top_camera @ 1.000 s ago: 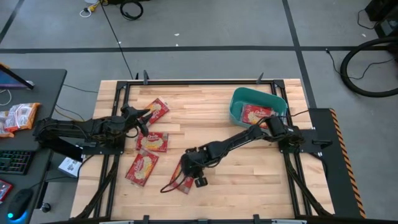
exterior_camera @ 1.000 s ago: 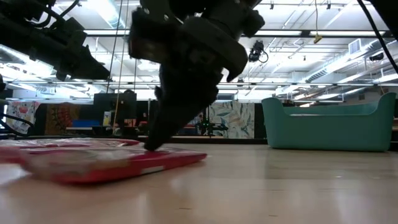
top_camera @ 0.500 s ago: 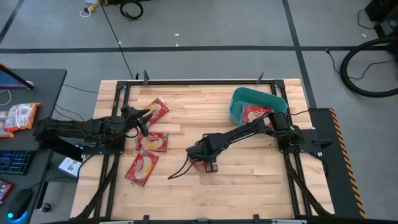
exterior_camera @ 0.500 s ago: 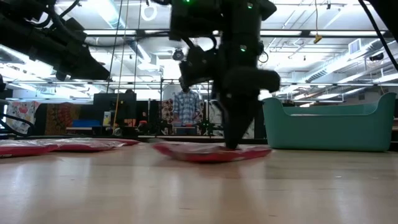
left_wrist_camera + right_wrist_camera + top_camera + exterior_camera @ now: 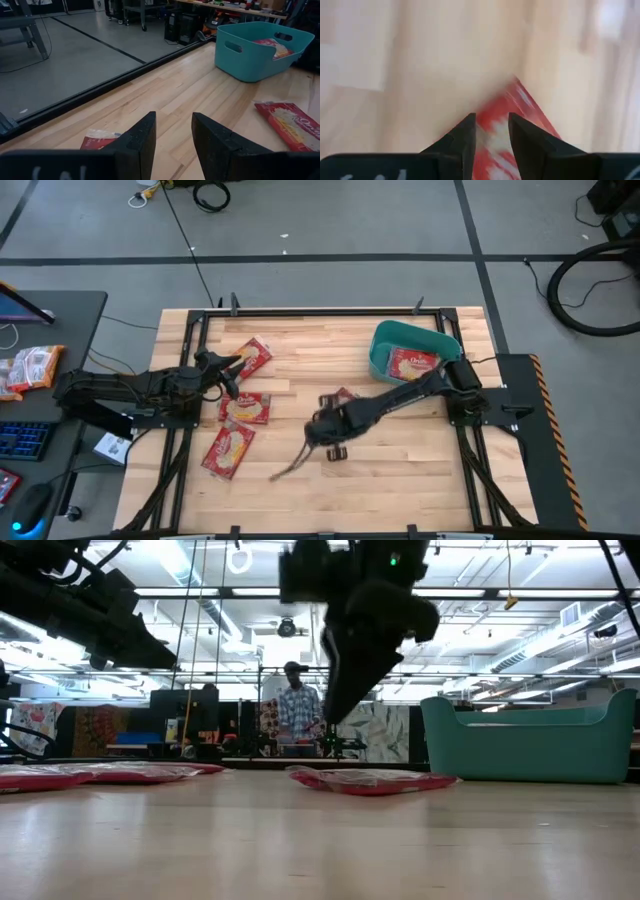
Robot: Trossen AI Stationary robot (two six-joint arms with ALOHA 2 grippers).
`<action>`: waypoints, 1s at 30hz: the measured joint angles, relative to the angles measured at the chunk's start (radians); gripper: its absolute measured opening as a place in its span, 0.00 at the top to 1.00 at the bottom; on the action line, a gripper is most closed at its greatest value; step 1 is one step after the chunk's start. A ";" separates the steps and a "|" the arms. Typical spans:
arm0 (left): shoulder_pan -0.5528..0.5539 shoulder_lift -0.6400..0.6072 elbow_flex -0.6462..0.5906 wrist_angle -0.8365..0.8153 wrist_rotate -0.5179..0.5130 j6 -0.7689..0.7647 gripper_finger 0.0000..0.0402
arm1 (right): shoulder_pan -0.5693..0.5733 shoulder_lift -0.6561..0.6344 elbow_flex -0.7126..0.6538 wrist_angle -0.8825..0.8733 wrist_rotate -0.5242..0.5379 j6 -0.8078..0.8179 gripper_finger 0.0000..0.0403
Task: Sort popcorn bags into baskets
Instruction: Put the red popcorn bag into the green container
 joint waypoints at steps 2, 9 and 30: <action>0.000 0.000 0.000 -0.001 0.000 0.000 0.68 | 0.034 0.001 -0.030 0.085 0.036 -0.051 0.70; 0.000 0.000 0.000 0.000 0.011 -0.005 0.68 | 0.092 0.000 -0.162 0.294 0.151 -0.023 0.70; 0.000 0.000 0.000 0.000 0.011 0.000 0.68 | 0.098 -0.006 -0.332 0.350 0.151 0.073 0.80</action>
